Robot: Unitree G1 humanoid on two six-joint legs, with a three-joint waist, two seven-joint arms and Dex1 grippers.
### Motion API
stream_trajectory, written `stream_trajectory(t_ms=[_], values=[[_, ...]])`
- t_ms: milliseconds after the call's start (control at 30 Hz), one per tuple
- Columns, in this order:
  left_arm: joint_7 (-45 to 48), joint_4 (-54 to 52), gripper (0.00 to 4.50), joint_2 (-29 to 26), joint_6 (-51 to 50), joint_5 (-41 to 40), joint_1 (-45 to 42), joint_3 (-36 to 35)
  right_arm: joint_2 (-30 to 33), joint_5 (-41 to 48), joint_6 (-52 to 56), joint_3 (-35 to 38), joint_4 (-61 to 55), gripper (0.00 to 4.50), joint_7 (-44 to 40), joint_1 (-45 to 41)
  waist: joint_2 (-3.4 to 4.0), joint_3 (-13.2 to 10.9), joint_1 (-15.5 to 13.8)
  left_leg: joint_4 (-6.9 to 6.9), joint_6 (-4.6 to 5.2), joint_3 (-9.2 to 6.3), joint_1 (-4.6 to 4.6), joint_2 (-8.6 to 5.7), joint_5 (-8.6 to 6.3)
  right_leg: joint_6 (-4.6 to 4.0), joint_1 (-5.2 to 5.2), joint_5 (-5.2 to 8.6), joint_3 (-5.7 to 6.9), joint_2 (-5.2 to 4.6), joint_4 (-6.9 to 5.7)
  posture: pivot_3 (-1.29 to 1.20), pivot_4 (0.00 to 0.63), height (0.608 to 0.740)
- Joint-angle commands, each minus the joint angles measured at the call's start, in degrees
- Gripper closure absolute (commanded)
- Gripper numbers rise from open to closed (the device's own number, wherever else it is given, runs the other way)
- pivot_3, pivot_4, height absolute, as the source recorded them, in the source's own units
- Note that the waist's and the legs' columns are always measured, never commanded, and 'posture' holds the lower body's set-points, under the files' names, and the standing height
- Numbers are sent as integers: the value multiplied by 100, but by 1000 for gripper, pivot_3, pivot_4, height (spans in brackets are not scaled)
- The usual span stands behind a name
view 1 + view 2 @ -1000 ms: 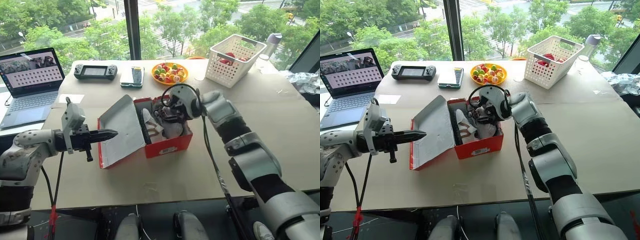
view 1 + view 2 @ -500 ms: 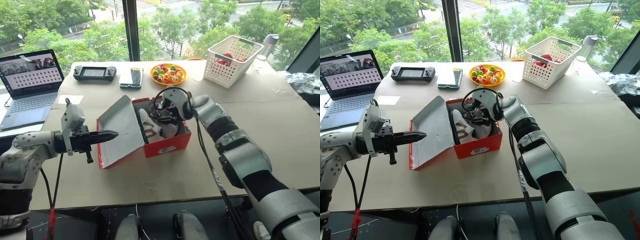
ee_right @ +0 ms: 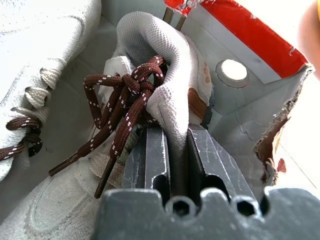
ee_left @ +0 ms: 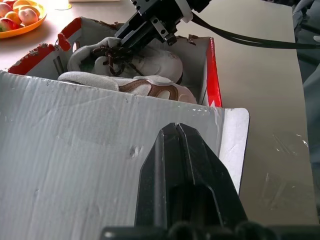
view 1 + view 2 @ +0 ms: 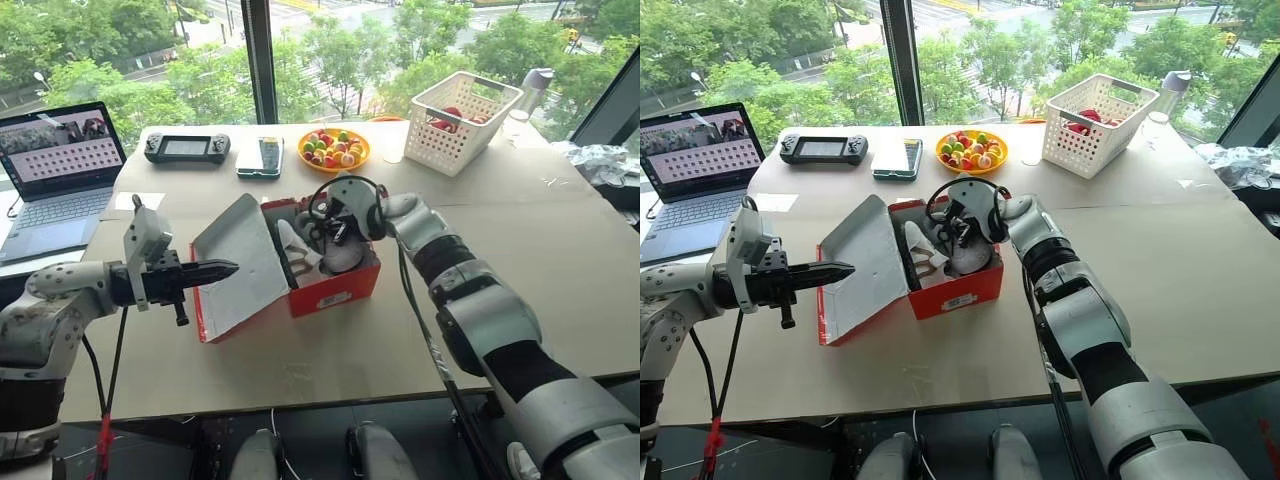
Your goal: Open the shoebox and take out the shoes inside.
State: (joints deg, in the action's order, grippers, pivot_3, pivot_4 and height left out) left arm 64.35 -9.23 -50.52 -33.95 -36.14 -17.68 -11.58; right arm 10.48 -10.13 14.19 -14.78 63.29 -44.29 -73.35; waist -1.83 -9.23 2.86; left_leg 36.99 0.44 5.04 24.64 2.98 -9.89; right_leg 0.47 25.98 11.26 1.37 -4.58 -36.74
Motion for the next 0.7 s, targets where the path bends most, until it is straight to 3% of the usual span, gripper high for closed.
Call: stream_trajectory(t_ms=[33, 367, 567, 700], values=[[-14, -165, 4500, -82, -19, -81, -37, -149, -44, 103, 161, 127, -134, 4006, -152, -109, 0, 0, 4, -1, 0, 0, 0, 1, 0, 0, 1, 0, -1, 2, 0, 0, 150, 733], [16, -137, 4500, -97, -31, -75, -80, -118, 560, 641, 1449, 677, -1521, 4006, -820, -572, 0, -11, -44, -3, 0, 2, 28, 1, 0, -7, 27, -4, -4, 4, 2, 0, 150, 733], [29, -110, 4500, -78, -16, -53, -127, -61, 850, 950, 2049, 1101, -1918, 4006, -609, -609, 0, -11, -41, -3, 0, 3, 27, 1, 0, -6, 25, -4, -3, 4, 3, 0, 150, 733], [20, -129, 4500, -68, -12, -55, -125, -60, 1559, 1232, 2095, 1887, -1466, 4006, 186, -631, -2, -13, -83, -3, 0, 3, 30, 0, 0, -7, 25, -4, -1, 3, 5, 0, 150, 733]])
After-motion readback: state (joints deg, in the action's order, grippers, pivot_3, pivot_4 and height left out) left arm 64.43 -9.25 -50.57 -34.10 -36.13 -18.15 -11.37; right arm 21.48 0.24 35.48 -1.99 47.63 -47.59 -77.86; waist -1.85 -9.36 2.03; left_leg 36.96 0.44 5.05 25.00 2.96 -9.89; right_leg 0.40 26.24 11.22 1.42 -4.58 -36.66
